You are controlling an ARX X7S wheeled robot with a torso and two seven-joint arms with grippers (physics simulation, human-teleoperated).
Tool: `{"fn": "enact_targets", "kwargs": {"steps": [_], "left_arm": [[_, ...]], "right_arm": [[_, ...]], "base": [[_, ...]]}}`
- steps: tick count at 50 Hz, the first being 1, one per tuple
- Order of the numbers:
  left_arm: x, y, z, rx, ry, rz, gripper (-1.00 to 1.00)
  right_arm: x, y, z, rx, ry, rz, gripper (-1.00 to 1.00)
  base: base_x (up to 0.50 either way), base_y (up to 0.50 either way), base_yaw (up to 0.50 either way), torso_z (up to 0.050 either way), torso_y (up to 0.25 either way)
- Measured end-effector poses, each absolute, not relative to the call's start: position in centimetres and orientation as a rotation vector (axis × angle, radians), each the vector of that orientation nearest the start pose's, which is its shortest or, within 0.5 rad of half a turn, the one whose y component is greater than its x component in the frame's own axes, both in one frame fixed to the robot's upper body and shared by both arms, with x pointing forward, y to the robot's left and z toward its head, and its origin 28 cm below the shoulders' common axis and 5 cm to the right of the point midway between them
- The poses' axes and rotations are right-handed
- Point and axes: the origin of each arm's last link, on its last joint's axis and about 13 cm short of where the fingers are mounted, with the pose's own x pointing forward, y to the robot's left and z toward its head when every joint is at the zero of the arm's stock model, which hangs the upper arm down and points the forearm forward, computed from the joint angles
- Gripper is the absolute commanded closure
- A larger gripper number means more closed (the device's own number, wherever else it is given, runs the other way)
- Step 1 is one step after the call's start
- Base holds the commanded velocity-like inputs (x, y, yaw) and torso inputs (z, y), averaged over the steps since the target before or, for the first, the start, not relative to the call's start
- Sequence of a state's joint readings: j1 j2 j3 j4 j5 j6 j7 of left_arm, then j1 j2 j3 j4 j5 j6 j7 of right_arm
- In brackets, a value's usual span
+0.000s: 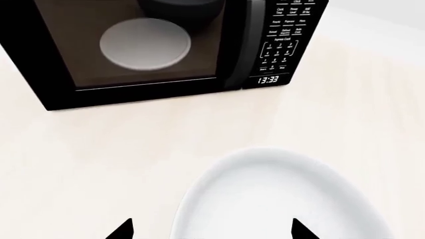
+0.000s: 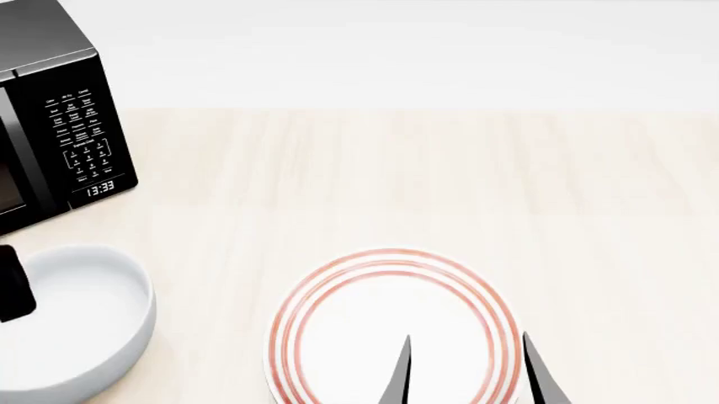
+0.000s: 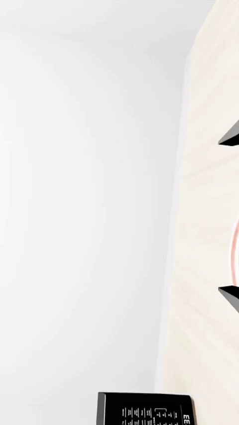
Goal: Pick up the white bowl and put it on the plate.
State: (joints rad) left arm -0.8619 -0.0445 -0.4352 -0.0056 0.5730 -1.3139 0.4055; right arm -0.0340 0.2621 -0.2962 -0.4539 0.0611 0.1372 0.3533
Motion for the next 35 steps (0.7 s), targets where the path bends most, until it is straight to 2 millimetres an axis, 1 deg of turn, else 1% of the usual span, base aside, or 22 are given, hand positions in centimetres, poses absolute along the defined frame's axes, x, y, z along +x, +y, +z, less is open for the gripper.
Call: {"fn": "enact_targets", "kwargs": {"steps": [35], "left_arm": [[30.0,31.0,14.4,-0.199,0.554,0.365,-1.00]], "right_arm": [[19.0,-8.3,8.2,-0.105,-0.251,0.005,-1.00]], "base": [[0.00,0.00,0.00,0.000,0.000]]}}
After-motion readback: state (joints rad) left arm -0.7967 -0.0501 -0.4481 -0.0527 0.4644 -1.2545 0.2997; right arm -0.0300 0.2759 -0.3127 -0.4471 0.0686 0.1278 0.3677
